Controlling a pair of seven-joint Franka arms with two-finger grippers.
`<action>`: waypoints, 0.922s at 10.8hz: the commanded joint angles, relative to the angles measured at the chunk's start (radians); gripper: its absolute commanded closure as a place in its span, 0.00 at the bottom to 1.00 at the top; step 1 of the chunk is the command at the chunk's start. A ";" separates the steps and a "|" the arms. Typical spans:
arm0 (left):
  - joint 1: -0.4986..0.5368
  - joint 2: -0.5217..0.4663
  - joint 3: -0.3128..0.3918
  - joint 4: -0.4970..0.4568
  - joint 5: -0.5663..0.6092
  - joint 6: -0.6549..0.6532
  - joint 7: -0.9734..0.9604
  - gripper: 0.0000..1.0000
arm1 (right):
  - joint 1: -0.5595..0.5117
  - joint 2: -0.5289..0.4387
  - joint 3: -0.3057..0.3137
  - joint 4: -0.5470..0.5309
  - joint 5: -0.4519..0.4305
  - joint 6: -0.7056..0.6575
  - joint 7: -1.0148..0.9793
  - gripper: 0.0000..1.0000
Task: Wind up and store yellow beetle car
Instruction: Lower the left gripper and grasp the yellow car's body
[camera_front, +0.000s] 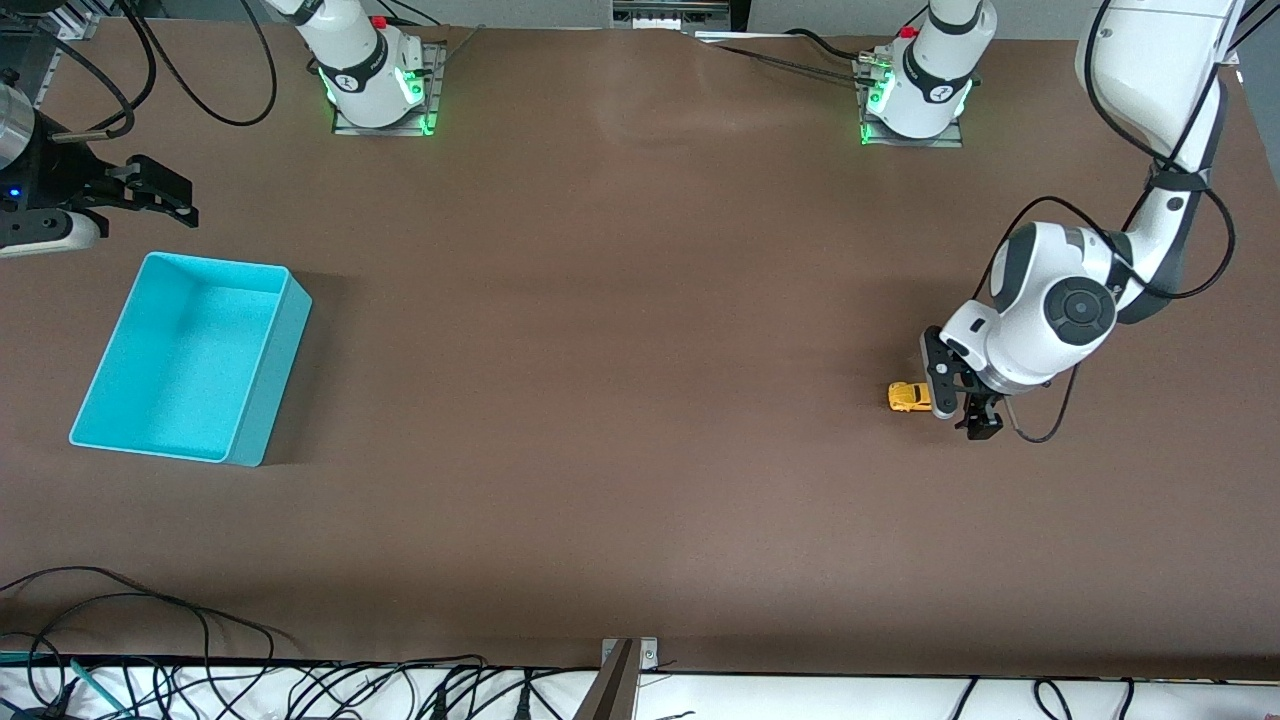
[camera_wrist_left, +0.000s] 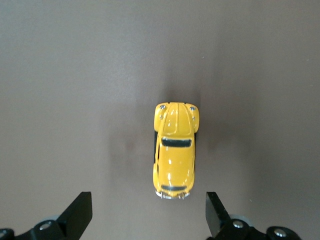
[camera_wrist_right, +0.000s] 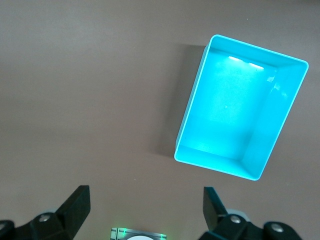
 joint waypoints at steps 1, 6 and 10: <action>0.003 -0.003 -0.001 -0.064 0.024 0.085 0.027 0.00 | -0.001 -0.007 0.000 -0.006 0.010 0.010 -0.012 0.00; 0.014 0.050 -0.003 -0.085 0.024 0.184 0.112 0.01 | -0.001 -0.007 0.000 -0.006 0.010 0.010 -0.012 0.00; 0.014 0.047 -0.006 -0.104 0.024 0.184 0.115 0.25 | -0.001 -0.007 0.000 -0.006 0.010 0.010 -0.012 0.00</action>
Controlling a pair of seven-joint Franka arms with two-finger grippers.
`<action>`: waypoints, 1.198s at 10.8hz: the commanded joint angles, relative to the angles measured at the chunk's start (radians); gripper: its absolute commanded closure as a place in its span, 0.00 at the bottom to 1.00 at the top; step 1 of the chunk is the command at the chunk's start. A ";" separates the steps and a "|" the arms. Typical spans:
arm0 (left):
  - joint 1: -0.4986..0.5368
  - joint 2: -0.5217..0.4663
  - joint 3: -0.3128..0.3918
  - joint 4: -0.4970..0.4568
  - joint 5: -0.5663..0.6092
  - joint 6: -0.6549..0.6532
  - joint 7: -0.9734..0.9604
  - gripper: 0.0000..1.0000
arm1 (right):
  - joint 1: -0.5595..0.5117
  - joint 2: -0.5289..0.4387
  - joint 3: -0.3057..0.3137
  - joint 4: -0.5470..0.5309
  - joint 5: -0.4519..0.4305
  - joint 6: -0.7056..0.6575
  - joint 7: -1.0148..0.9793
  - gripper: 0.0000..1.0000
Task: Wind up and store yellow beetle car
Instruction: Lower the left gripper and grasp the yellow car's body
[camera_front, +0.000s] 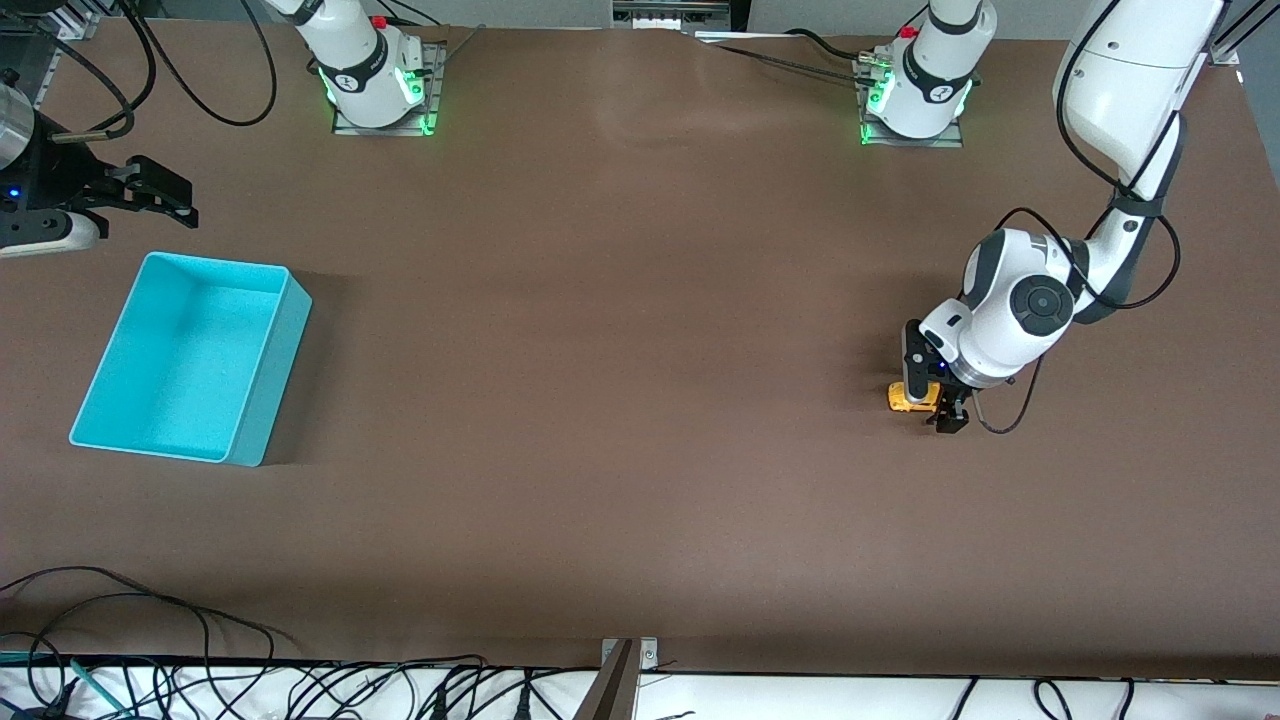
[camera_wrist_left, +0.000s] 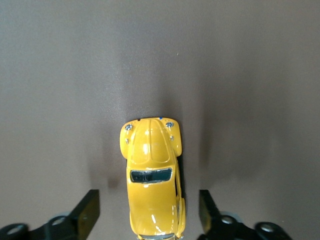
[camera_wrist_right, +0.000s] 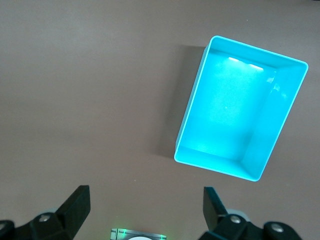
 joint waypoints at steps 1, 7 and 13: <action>0.008 -0.008 -0.007 -0.022 0.022 0.018 0.027 0.32 | -0.001 -0.007 0.000 -0.006 0.010 0.007 -0.012 0.00; 0.010 -0.010 -0.007 -0.027 0.020 0.018 0.047 0.76 | -0.001 -0.007 0.000 -0.006 0.010 0.007 -0.012 0.00; 0.063 0.010 -0.005 -0.025 0.019 -0.008 0.047 0.77 | -0.001 -0.007 0.000 -0.006 0.010 0.007 -0.012 0.00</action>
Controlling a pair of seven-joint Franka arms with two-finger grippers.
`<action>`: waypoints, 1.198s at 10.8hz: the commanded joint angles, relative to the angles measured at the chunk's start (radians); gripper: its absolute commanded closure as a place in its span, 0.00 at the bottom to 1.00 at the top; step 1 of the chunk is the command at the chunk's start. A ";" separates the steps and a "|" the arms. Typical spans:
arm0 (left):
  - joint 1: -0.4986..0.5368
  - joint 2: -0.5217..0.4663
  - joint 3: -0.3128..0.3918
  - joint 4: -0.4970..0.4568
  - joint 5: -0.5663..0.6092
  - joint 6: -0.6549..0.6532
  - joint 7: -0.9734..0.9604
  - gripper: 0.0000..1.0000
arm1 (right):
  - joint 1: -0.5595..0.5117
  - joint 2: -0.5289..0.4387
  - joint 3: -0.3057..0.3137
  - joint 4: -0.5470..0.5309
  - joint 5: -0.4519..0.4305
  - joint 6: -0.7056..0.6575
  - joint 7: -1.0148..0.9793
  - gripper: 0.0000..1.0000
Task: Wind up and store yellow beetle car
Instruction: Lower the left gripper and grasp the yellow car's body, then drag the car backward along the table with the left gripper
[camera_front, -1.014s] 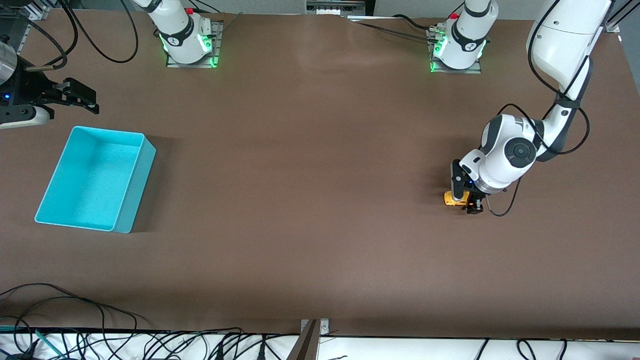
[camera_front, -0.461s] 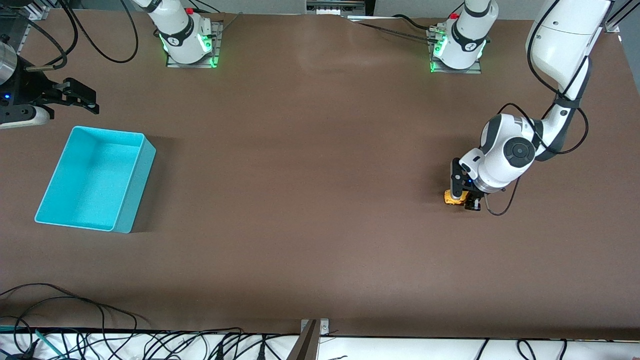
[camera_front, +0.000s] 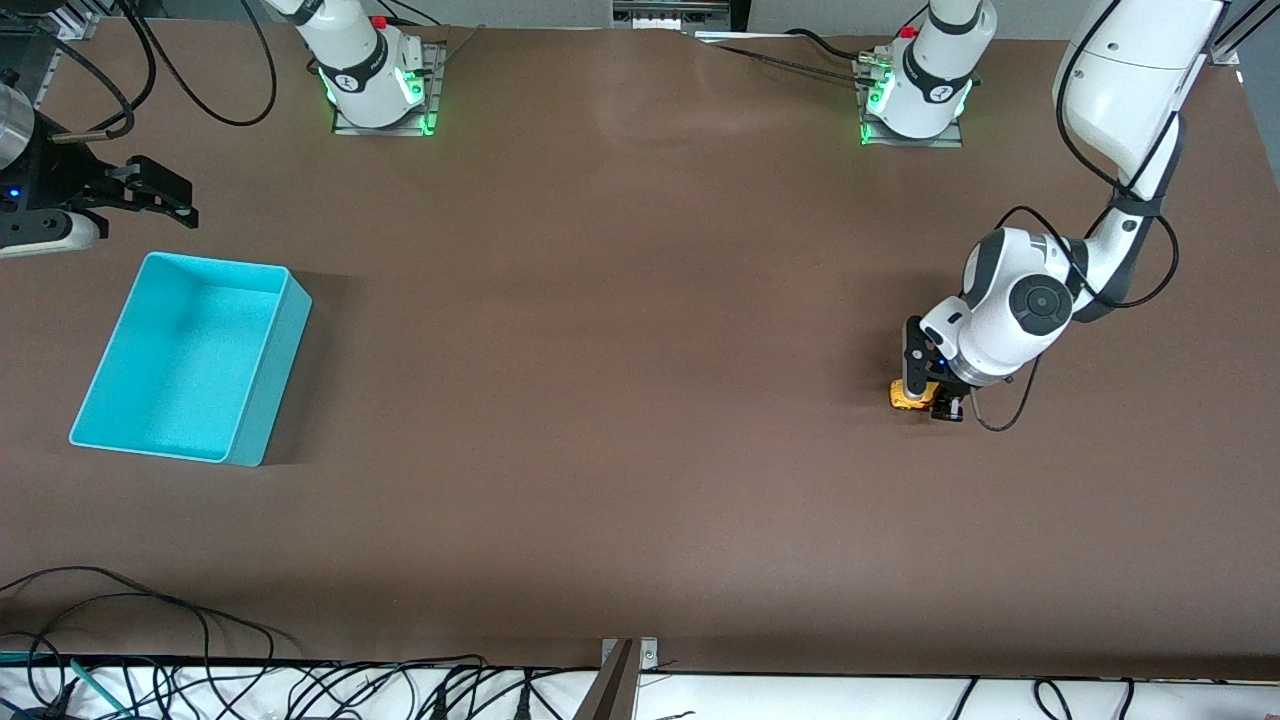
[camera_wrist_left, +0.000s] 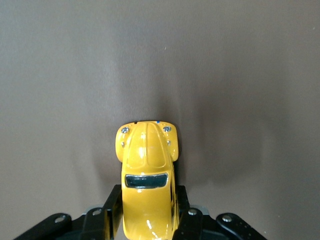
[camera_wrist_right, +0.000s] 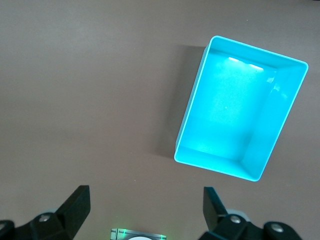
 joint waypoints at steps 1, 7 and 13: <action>0.077 0.017 -0.005 -0.012 0.020 -0.009 0.014 0.87 | -0.001 -0.007 0.000 -0.006 0.010 0.007 -0.012 0.00; 0.215 0.031 -0.003 0.008 0.019 -0.009 0.202 0.89 | -0.001 -0.007 0.000 -0.006 0.010 0.007 -0.012 0.00; 0.314 0.050 -0.003 0.030 0.017 -0.009 0.302 0.89 | -0.001 -0.007 0.000 -0.006 0.010 0.007 -0.012 0.00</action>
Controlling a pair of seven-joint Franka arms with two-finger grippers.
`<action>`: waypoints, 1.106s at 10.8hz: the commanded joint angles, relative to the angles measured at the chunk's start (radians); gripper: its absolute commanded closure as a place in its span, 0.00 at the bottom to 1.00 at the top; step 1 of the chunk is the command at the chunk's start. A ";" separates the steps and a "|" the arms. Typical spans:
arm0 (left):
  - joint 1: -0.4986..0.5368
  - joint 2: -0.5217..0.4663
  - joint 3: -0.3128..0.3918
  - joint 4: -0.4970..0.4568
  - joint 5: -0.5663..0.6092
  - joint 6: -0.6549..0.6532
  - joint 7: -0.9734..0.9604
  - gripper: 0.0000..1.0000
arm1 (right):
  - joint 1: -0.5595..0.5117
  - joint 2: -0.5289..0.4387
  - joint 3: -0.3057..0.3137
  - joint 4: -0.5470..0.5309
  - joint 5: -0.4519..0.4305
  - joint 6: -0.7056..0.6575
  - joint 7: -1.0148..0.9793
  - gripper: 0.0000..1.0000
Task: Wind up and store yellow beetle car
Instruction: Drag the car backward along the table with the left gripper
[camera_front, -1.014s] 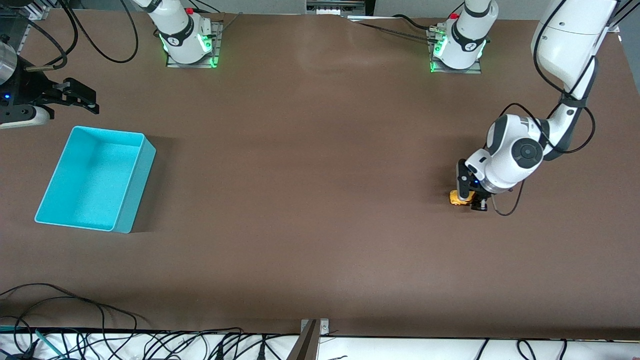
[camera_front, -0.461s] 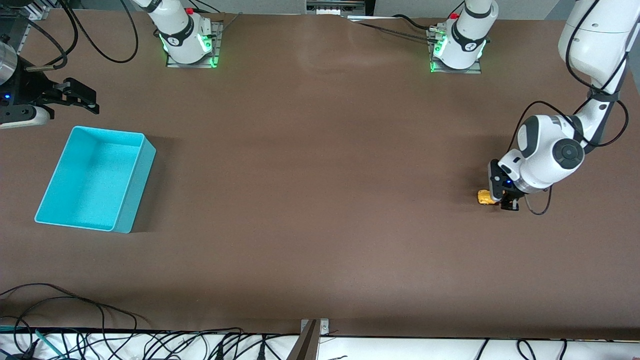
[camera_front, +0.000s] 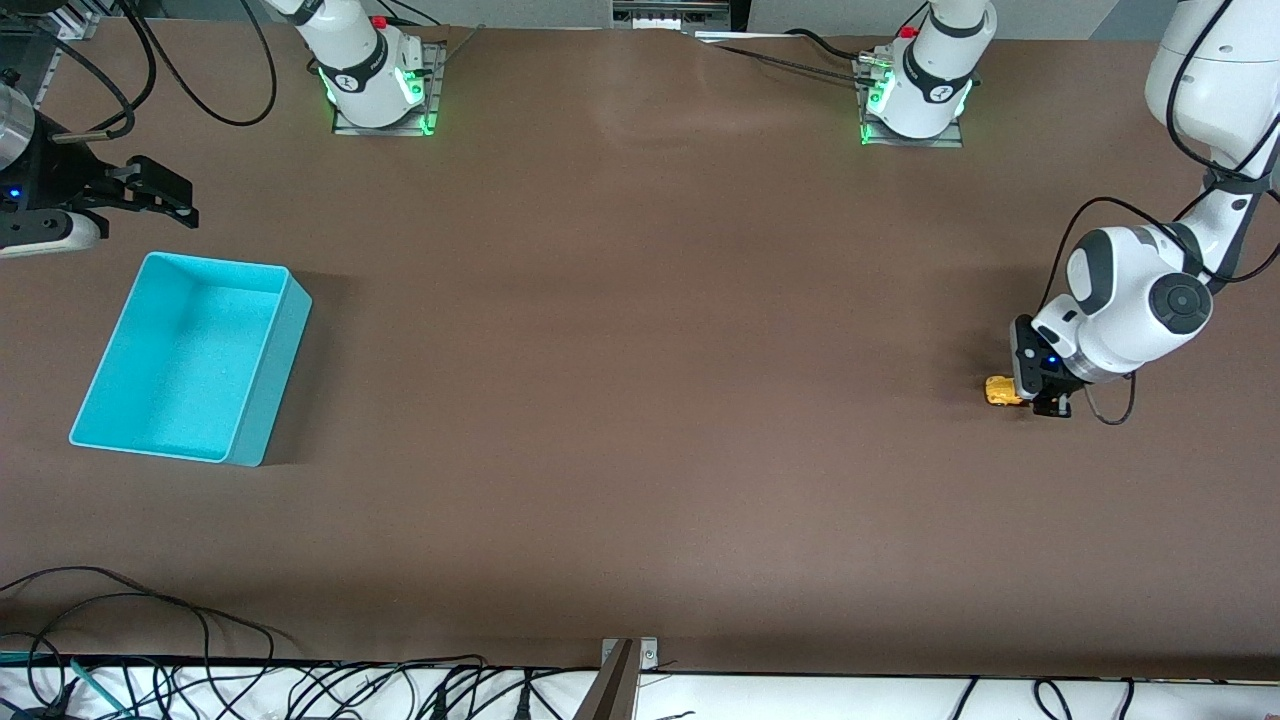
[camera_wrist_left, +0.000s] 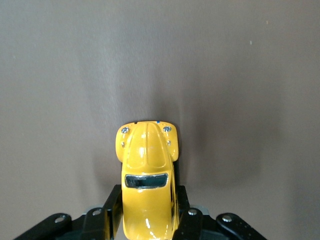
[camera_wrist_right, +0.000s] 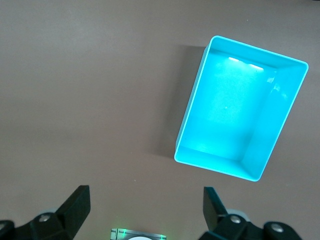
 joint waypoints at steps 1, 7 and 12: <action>0.042 0.047 -0.004 0.029 0.019 -0.007 0.051 0.89 | -0.001 -0.007 0.000 -0.006 0.010 0.007 -0.012 0.00; 0.086 0.056 -0.004 0.042 0.016 -0.007 0.080 0.89 | -0.001 -0.007 0.000 -0.006 0.010 0.007 -0.012 0.00; 0.093 0.057 -0.004 0.048 0.019 -0.007 0.103 0.88 | -0.001 -0.007 0.000 -0.006 0.010 0.007 -0.012 0.00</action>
